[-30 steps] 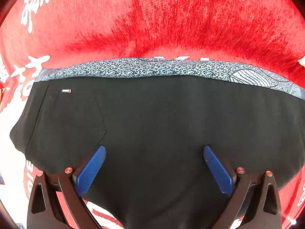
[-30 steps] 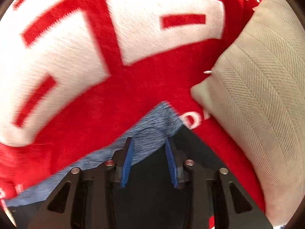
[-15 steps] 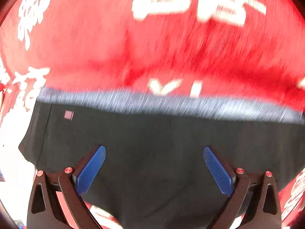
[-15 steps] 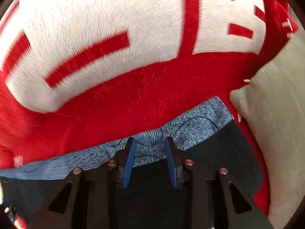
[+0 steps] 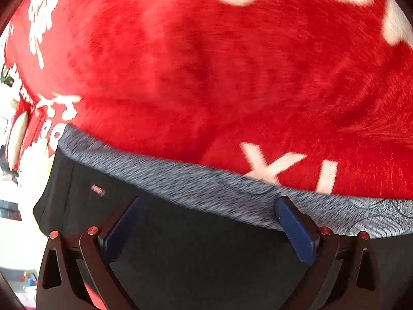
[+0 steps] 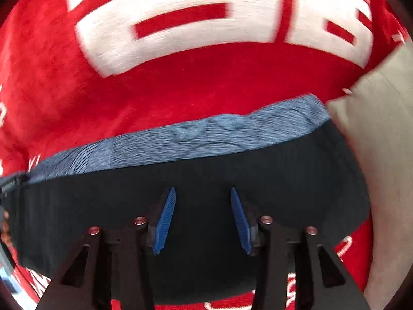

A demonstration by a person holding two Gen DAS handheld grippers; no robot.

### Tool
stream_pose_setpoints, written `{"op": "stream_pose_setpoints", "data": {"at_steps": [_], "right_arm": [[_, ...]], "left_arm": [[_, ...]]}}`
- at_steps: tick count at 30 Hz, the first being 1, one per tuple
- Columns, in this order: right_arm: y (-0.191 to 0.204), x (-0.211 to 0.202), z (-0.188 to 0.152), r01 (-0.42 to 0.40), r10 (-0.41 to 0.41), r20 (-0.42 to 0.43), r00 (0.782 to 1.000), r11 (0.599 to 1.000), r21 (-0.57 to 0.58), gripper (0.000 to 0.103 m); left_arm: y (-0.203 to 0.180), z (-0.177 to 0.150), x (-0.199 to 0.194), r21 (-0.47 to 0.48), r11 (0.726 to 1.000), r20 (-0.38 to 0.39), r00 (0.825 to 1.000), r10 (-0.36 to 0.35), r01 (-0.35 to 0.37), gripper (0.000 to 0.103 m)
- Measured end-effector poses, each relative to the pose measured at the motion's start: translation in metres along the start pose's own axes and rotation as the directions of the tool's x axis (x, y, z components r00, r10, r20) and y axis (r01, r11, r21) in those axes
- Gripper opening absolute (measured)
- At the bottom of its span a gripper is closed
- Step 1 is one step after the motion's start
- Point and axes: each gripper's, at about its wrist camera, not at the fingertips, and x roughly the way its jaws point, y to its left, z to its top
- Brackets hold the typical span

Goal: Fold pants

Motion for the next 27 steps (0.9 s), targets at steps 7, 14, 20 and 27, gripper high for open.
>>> {"op": "stream_pose_setpoints", "data": {"at_steps": [7,14,20,27], "right_arm": [[-0.055,-0.040,-0.023,-0.063,0.063,0.008,0.998,0.978,0.199,0.055],[-0.072,-0.052,-0.104,-0.092,0.110,-0.030,0.993,0.926,0.367,0.056],[-0.142,-0.074,-0.143,-0.117,0.147,-0.020,0.989,0.854,0.507,0.056],[-0.165,-0.074,-0.151,-0.298,0.287,0.123,0.950,0.719,0.628,0.059]], "left_arm": [[-0.026,-0.041,-0.056,0.153,0.981,0.014,0.992,-0.124,0.121,0.103],[-0.093,-0.098,-0.087,0.321,0.918,-0.023,0.972,-0.236,0.230,0.103],[-0.095,-0.120,-0.082,0.245,0.931,-0.012,0.962,-0.274,0.269,0.103],[-0.094,-0.120,-0.087,0.267,0.933,0.004,0.968,-0.251,0.241,0.103]]}}
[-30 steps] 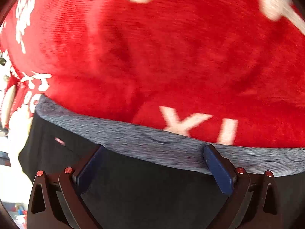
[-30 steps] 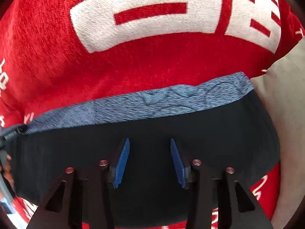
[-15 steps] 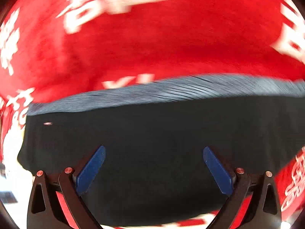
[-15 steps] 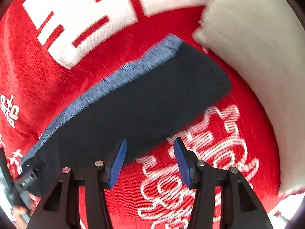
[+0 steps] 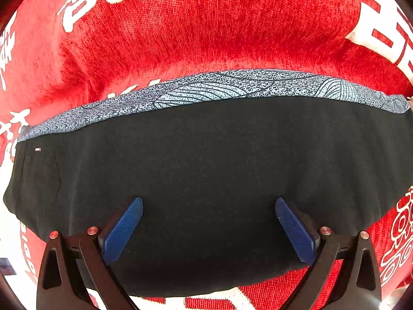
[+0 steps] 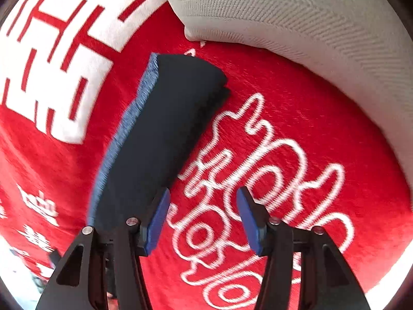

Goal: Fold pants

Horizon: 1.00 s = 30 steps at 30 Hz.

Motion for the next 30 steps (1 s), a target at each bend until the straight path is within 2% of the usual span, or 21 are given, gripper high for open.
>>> {"op": "stream_pose_setpoints", "data": {"at_steps": [6,9,16,25,27,30], "right_arm": [[0.004,0.027,0.009,-0.185,0.185,0.018,0.983,0.982,0.041,0.059],[0.008,0.045,0.011,-0.228,0.227,0.034,0.973,0.972,0.053,0.059],[-0.001,0.042,0.022,-0.323,0.308,0.116,0.944,0.936,0.143,0.060],[0.029,0.065,0.038,-0.337,0.321,0.160,0.933,0.937,0.088,0.065],[0.037,0.073,0.043,-0.330,0.315,0.155,0.936,0.941,0.078,0.065],[0.045,0.080,0.051,-0.295,0.285,0.112,0.952,0.952,0.083,0.061]], "left_arm": [[-0.005,-0.003,-0.005,-0.002,1.000,0.007,1.000,0.008,-0.008,0.103],[-0.006,-0.006,-0.003,0.003,1.000,0.010,1.000,0.015,-0.015,0.103],[-0.022,-0.006,-0.003,0.006,1.000,0.010,1.000,0.025,-0.025,0.103],[-0.016,-0.003,0.002,0.010,1.000,0.005,1.000,0.015,-0.015,0.103],[-0.016,-0.002,0.003,0.018,1.000,0.011,1.000,0.017,-0.017,0.103],[-0.015,0.001,0.003,0.016,1.000,-0.004,1.000,0.012,-0.012,0.103]]}}
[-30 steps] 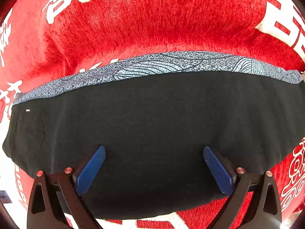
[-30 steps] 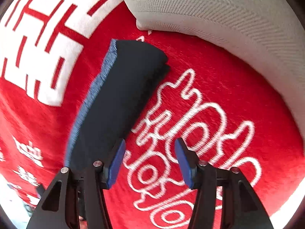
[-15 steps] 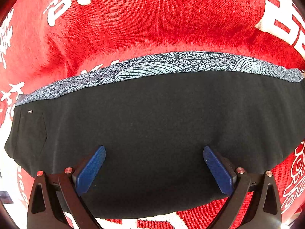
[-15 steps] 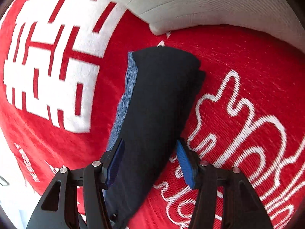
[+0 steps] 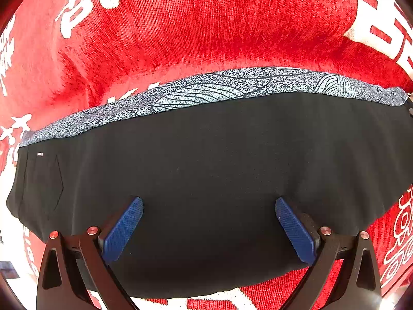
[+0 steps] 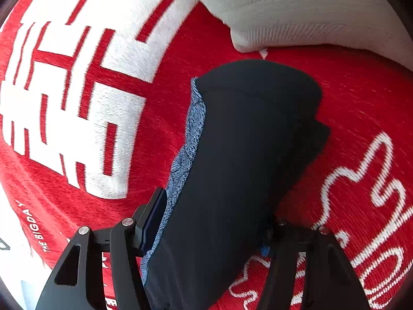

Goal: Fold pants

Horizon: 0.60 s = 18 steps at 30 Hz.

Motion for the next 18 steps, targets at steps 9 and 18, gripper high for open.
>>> {"op": "stream_pose_setpoints", "data": {"at_steps": [9,18], "right_arm": [[0.005,0.001,0.006,0.062,-0.061,-0.092,0.994,0.998,0.006,0.014],[0.041,-0.012,0.004,-0.010,-0.006,-0.135,0.991,0.993,-0.116,0.013]], "left_arm": [[-0.047,0.026,-0.052,0.029,0.992,0.058,0.991,-0.122,0.121,0.103],[-0.103,0.010,-0.006,0.055,0.988,0.074,0.986,-0.151,0.147,0.103]]}}
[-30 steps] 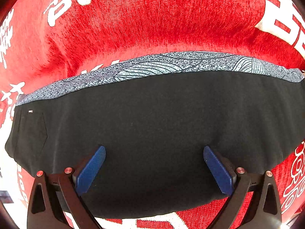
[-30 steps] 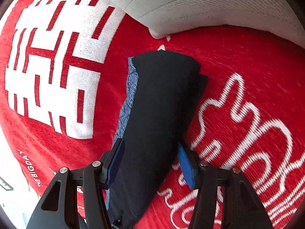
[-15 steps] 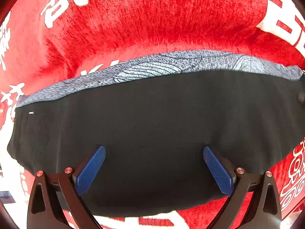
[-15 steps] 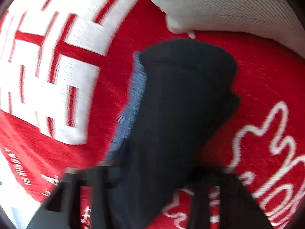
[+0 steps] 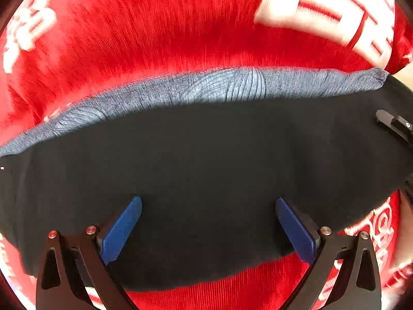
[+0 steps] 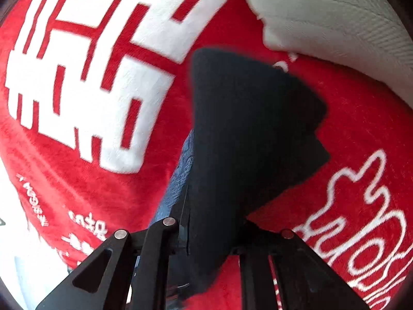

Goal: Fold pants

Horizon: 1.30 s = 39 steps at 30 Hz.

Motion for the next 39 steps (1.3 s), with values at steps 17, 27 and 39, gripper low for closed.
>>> {"op": "stream_pose_setpoints", "data": {"at_steps": [17,27,39], "right_arm": [[0.165,0.016,-0.085,0.105,-0.145,-0.007,0.989,0.747,-0.656,0.013],[0.222,0.057,-0.177,0.252,-0.302,0.126,0.945,0.428,-0.868,0.013],[0.191,0.141,-0.315,0.389,-0.449,0.360,0.818,-0.031,-0.921,0.046]], "left_arm": [[0.013,-0.005,-0.007,0.015,0.998,0.052,0.997,-0.055,0.054,0.103],[0.193,-0.026,-0.087,-0.186,0.982,0.064,0.997,0.038,-0.026,0.103],[0.321,-0.064,-0.080,-0.323,0.936,-0.028,0.990,0.139,-0.140,0.103]]}}
